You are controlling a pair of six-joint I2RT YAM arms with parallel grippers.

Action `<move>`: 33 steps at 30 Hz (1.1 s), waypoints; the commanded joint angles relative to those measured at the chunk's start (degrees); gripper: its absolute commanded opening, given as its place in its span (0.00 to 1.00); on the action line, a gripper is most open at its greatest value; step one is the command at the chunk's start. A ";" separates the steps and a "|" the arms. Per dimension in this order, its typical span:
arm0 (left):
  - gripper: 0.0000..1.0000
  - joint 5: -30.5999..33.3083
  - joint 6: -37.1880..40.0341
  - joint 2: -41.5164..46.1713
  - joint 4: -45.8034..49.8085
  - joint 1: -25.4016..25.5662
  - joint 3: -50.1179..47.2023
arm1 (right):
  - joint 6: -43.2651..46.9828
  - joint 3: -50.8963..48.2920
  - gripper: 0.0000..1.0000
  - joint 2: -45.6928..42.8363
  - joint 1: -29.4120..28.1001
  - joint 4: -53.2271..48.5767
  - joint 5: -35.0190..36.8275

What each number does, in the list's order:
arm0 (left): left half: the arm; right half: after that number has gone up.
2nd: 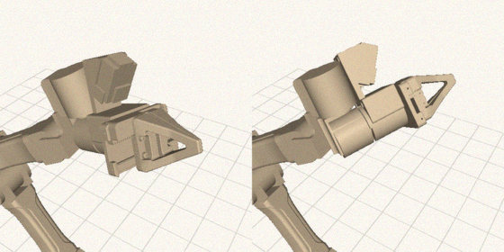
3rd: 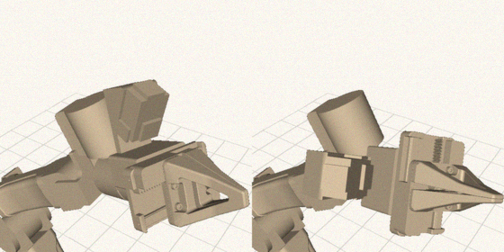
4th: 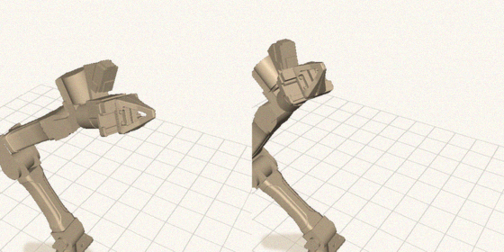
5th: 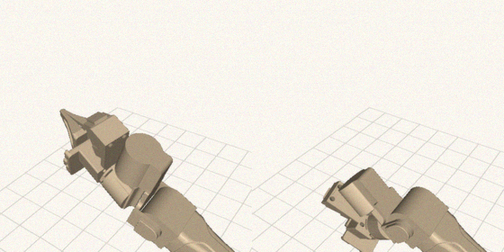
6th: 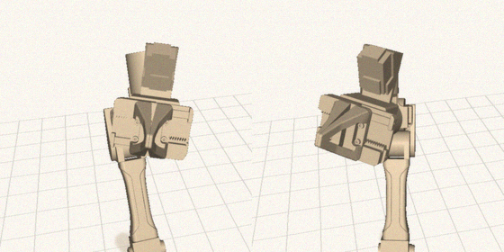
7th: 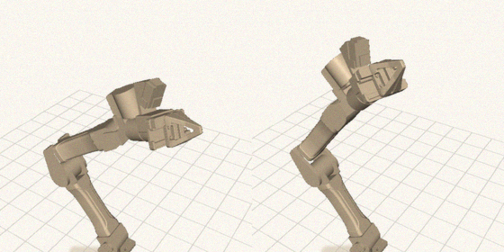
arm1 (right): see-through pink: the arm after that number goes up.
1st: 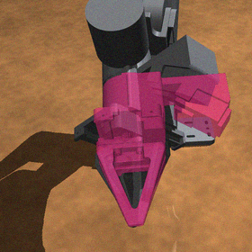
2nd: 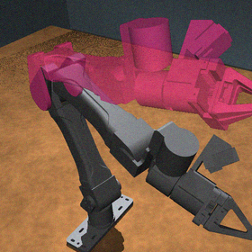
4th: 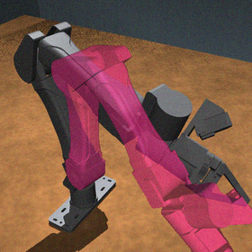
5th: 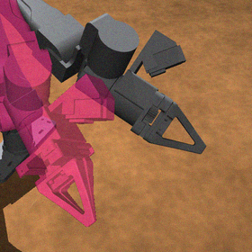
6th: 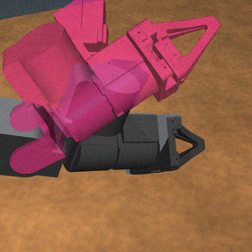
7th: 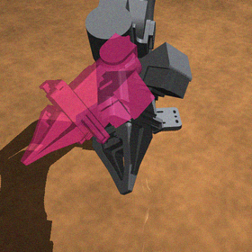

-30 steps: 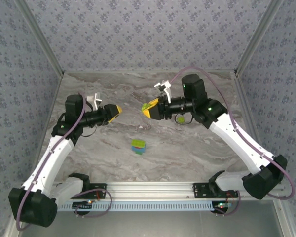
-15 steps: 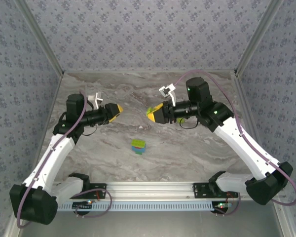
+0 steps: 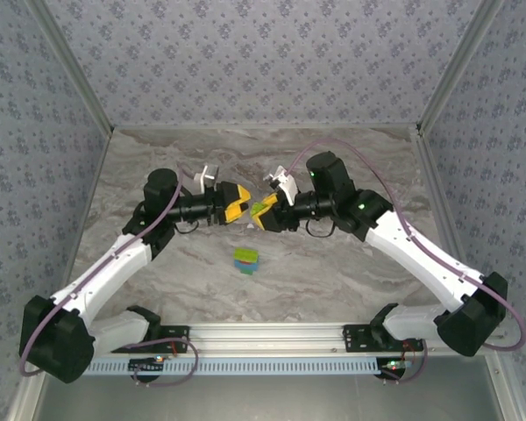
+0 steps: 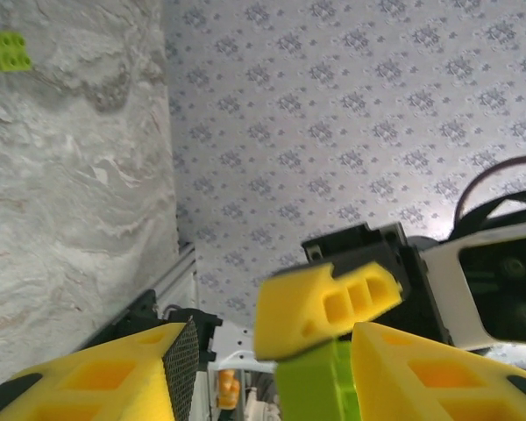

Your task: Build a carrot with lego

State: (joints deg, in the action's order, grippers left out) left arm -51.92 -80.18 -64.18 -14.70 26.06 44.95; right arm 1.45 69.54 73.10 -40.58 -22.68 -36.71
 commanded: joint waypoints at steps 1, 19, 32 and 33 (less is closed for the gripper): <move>0.50 -0.86 -5.44 0.20 -6.35 0.50 -1.04 | 3.48 1.97 0.26 1.72 0.47 2.02 2.33; 0.43 -1.01 -5.14 -1.90 -6.79 2.42 0.29 | 6.54 3.85 0.27 6.31 1.53 5.52 -2.93; 0.30 -1.03 -7.26 -0.88 -10.20 2.59 -0.57 | 7.73 3.77 0.33 7.50 1.54 5.96 -6.22; 0.30 -1.15 -7.36 -0.73 -10.10 2.66 -0.48 | 7.85 3.66 0.36 7.43 1.64 6.07 -6.27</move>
State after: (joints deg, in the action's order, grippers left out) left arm -51.86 -86.91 -65.84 -20.93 28.18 43.92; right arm 8.23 71.64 79.92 -38.72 -17.47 -40.38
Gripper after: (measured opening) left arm 0.303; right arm 0.354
